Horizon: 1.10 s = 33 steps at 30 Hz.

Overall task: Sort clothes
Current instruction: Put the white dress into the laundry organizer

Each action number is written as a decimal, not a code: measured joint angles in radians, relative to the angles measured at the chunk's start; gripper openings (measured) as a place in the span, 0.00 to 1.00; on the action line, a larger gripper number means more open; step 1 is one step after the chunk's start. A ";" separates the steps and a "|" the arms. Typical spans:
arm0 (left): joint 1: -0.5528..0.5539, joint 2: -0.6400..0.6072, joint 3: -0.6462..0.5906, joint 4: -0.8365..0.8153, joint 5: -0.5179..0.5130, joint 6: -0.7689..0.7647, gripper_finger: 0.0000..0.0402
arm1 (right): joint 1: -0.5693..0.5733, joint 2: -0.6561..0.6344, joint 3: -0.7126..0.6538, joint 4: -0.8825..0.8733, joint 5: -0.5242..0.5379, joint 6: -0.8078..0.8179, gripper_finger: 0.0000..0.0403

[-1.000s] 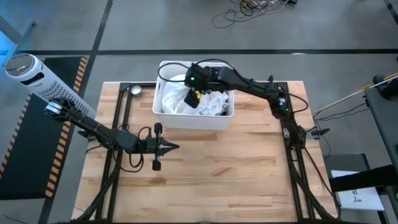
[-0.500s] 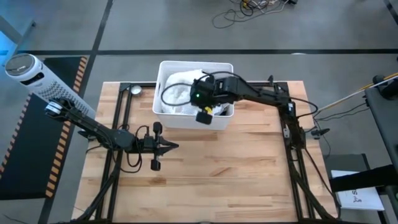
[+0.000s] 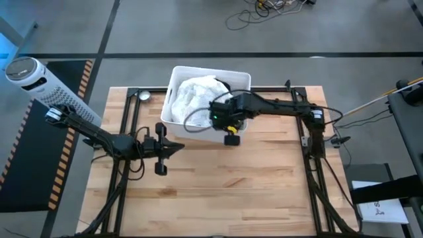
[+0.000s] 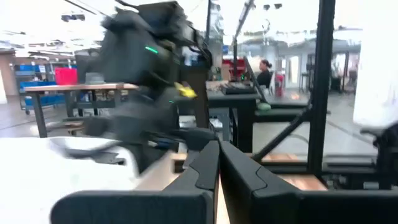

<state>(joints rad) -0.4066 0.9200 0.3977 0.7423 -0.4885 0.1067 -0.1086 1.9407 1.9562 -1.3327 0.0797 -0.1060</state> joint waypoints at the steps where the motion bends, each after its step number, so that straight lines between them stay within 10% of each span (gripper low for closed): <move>1: 0.007 -0.007 0.000 0.001 0.000 -0.008 0.00 | 0.010 -0.025 -0.032 0.000 -0.007 0.004 0.00; 11: 0.204 -0.012 0.072 -0.131 0.123 -0.101 0.00 | 0.106 -0.379 -0.261 0.181 0.124 0.090 0.00; 23: 0.776 0.335 0.783 -1.045 0.624 -0.143 0.00 | 0.187 -0.672 -0.324 0.507 0.239 0.040 0.00; 33: 0.833 0.763 1.186 -1.333 0.656 -0.039 0.00 | 0.187 -0.653 -0.330 0.497 0.246 0.015 0.00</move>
<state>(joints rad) 0.4267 1.6829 1.5838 -0.5911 0.1673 0.0681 0.0788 1.2872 1.6261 -0.8360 0.3252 -0.0909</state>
